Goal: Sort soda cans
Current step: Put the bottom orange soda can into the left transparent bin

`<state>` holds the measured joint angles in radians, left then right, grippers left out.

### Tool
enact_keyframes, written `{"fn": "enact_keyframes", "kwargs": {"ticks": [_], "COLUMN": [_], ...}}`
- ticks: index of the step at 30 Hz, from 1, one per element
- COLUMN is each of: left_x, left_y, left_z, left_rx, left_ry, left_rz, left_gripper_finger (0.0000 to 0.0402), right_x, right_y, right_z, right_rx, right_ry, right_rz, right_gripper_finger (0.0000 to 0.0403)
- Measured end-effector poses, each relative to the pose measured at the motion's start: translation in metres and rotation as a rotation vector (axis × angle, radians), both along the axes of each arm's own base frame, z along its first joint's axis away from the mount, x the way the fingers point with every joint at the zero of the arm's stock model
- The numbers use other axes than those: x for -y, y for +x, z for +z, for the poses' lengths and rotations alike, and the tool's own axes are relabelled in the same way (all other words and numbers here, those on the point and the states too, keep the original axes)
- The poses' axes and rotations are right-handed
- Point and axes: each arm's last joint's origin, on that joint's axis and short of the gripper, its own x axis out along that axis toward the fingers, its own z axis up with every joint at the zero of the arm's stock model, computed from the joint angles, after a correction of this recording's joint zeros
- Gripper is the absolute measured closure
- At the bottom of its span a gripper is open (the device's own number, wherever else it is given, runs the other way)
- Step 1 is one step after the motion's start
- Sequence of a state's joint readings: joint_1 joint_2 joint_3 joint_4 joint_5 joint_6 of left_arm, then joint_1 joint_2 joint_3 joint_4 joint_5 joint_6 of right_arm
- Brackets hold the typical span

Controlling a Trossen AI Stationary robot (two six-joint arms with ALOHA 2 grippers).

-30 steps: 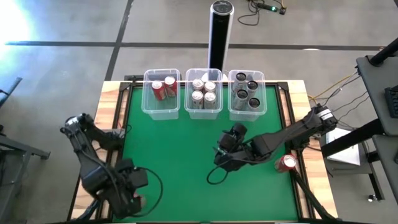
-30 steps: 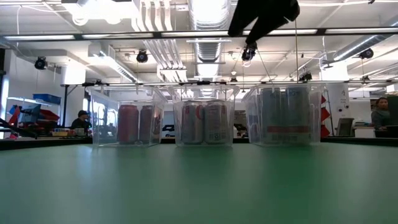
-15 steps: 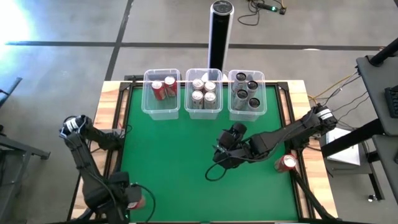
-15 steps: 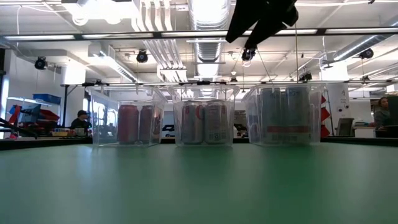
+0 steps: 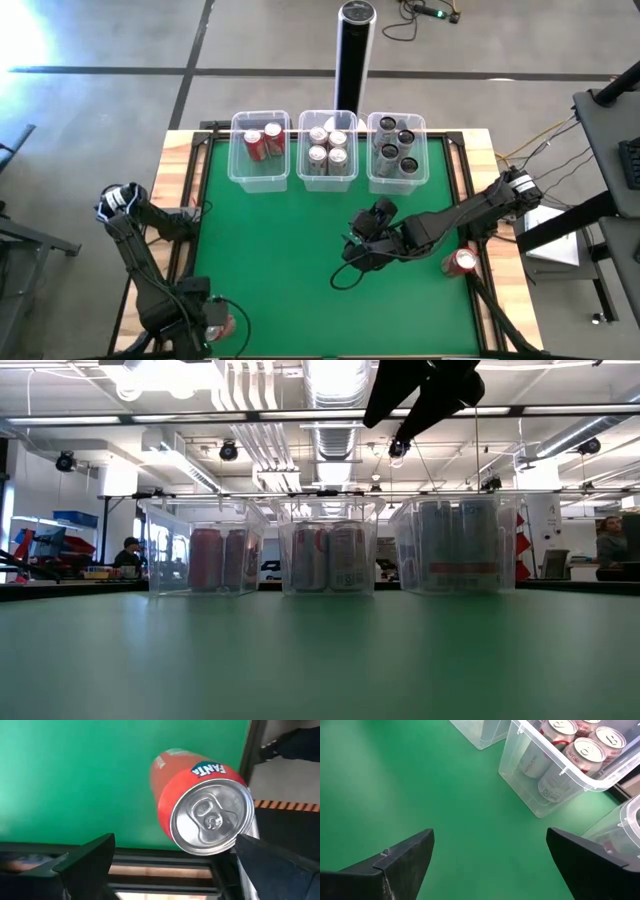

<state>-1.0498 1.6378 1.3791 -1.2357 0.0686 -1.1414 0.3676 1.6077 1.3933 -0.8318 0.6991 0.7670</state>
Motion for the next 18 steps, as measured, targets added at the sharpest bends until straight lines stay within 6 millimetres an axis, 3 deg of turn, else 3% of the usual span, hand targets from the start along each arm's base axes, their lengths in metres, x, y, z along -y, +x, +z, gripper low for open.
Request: {"fn": "enact_keyframes", "kwargs": {"ticks": [6, 18], "left_x": [-0.007, -0.002], "left_y": [-0.002, 0.001], "left_z": [0.003, 0.018], "left_rx": [0.023, 0.068], "left_ry": [0.036, -0.014], "left_rz": [0.020, 0.030], "left_gripper_finger": [0.0006, 0.0005], "right_x": [0.000, 0.001], "right_y": [0.000, 0.000], "right_z": [0.000, 0.000], "right_rx": [0.004, 0.004], "right_ry": [0.005, 0.004], "right_rz": [-0.007, -0.009], "right_gripper_finger": [0.0021, 0.0021]}}
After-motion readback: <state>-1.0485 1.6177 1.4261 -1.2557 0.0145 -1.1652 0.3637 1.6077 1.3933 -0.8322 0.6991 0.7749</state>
